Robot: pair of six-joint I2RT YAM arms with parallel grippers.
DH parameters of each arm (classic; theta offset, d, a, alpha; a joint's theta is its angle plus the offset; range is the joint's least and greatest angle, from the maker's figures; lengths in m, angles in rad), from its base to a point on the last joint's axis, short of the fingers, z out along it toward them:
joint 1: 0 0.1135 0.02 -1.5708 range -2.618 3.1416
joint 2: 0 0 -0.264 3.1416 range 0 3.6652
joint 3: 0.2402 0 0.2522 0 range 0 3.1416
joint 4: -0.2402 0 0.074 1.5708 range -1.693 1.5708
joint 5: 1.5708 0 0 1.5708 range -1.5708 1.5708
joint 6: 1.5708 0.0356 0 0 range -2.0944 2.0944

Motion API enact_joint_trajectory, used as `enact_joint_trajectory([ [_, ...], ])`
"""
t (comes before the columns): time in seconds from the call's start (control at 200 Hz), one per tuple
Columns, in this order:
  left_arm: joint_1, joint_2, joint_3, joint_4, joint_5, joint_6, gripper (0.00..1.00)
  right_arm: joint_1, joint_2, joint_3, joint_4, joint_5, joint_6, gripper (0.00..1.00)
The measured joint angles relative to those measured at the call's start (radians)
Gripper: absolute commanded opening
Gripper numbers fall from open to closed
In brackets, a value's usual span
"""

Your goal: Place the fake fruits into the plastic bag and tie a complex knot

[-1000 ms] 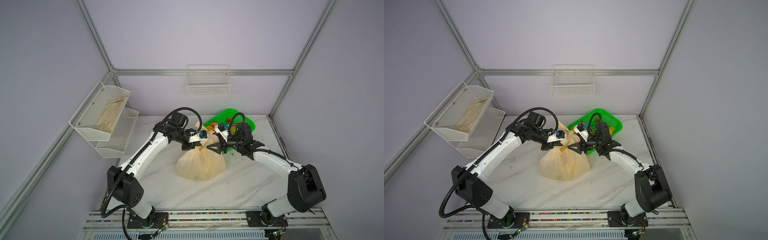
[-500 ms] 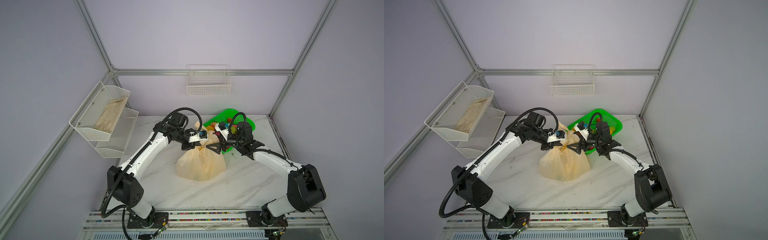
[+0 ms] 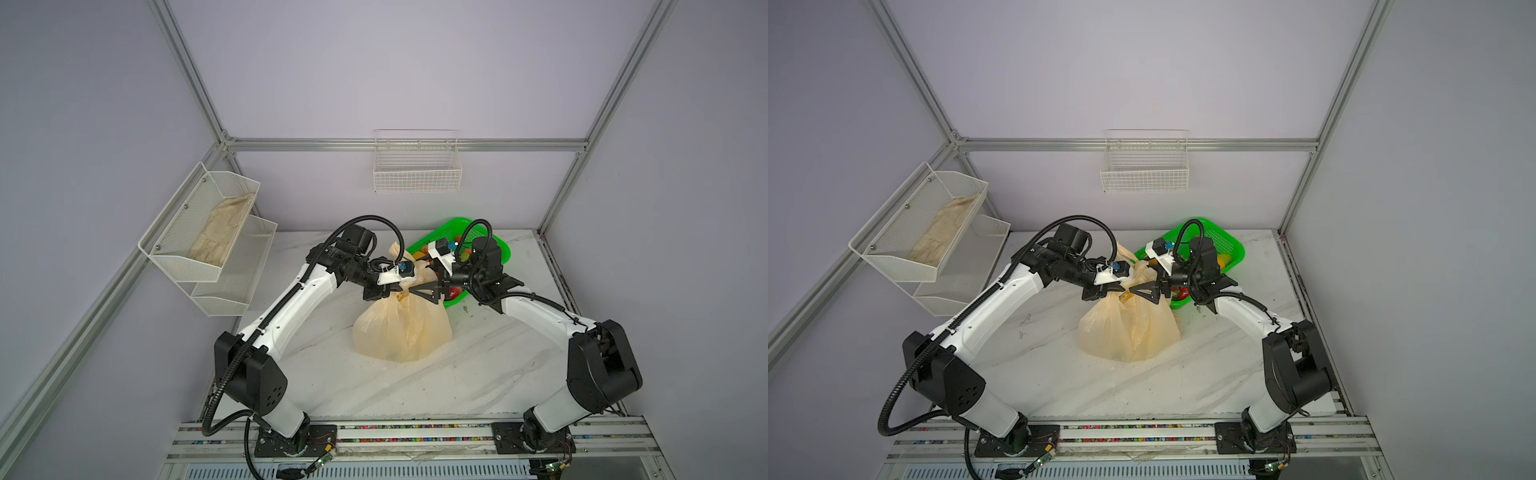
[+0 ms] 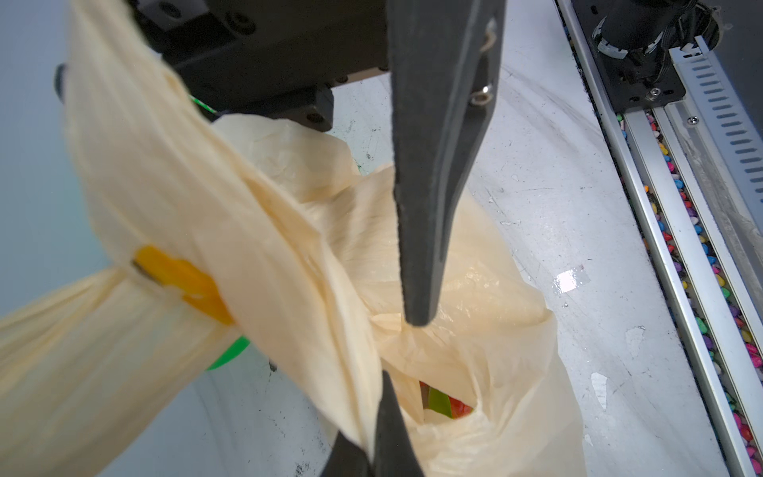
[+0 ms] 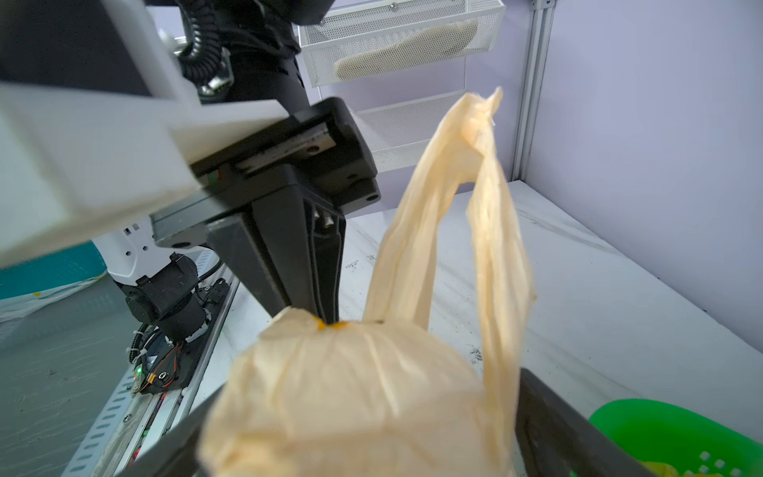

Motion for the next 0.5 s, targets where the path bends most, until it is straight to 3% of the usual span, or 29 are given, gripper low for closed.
enact_joint_trajectory([
  [0.25, 0.0, 0.0, 0.0, 0.0, -0.022, 0.0, 0.0, 0.024, 0.038, 0.006, 0.042, -0.037, 0.024, 0.86],
  [0.5, 0.0, 0.0, 0.0, 0.0, -0.034, 0.0, 0.0, 0.029, 0.04, 0.006, 0.082, -0.047, 0.05, 0.67],
])
